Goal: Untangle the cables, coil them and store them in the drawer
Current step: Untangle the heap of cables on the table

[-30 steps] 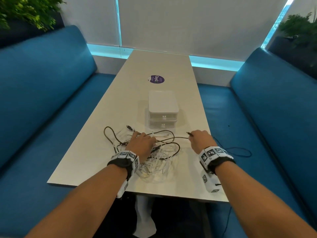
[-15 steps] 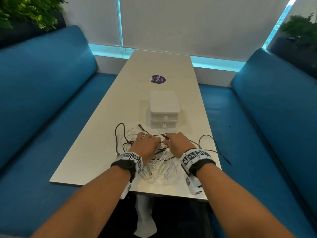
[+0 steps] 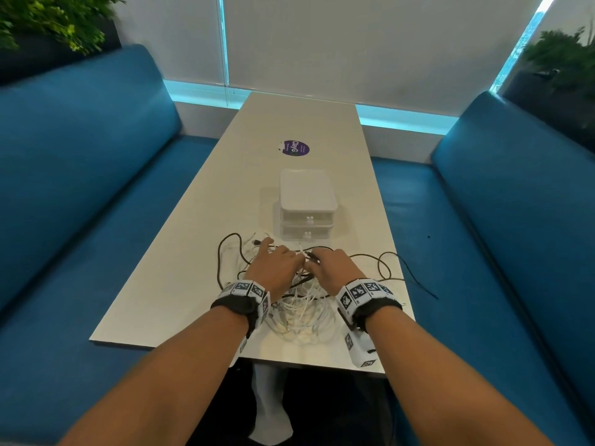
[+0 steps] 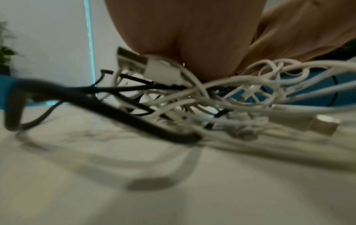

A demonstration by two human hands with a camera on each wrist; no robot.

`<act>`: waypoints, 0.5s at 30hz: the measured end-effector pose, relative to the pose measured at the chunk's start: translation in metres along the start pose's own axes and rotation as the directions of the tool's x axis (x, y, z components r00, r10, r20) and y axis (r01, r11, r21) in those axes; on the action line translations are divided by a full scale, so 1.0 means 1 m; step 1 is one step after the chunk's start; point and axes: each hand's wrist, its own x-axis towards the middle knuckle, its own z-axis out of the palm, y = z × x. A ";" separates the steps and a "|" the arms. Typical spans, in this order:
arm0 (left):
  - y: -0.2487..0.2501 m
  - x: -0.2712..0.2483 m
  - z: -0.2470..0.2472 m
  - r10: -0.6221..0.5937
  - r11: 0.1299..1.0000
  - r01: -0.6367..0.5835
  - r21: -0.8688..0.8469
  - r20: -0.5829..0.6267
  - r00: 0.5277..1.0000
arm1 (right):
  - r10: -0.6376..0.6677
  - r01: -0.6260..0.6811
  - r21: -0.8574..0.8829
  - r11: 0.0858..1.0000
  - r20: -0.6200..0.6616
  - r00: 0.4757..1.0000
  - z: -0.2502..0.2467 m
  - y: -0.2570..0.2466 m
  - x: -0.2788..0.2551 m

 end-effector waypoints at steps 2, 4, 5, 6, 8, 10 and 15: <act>-0.004 -0.003 0.005 0.030 0.999 -0.030 -0.011 -0.017 0.999 | -0.002 0.002 0.010 1.000 -0.008 1.000 -0.003 0.004 -0.002; -0.009 -0.006 0.010 0.020 0.999 -0.021 -0.038 -0.030 0.999 | 0.037 -0.036 0.028 0.999 -0.013 0.999 -0.006 0.009 -0.005; -0.011 -0.005 0.011 0.012 0.999 -0.013 -0.044 -0.033 0.999 | 0.059 -0.059 0.037 0.998 -0.014 0.998 -0.009 0.012 -0.005; -0.010 -0.005 0.010 0.009 0.999 -0.010 -0.041 -0.032 0.999 | 0.077 -0.077 0.032 0.997 -0.009 0.997 -0.009 0.016 -0.006; -0.007 -0.002 0.007 0.011 1.000 -0.011 -0.027 -0.011 1.000 | 0.100 -0.100 -0.001 0.995 0.002 0.995 -0.011 0.020 -0.008; -0.003 0.001 0.005 0.001 1.000 -0.001 -0.009 -0.007 1.000 | 0.117 -0.117 0.005 0.993 0.000 0.993 -0.012 0.021 -0.009; 0.008 0.009 0.002 -0.034 0.999 0.035 -0.031 0.030 0.999 | 0.047 -0.047 -0.040 0.998 -0.003 0.999 -0.012 0.011 -0.008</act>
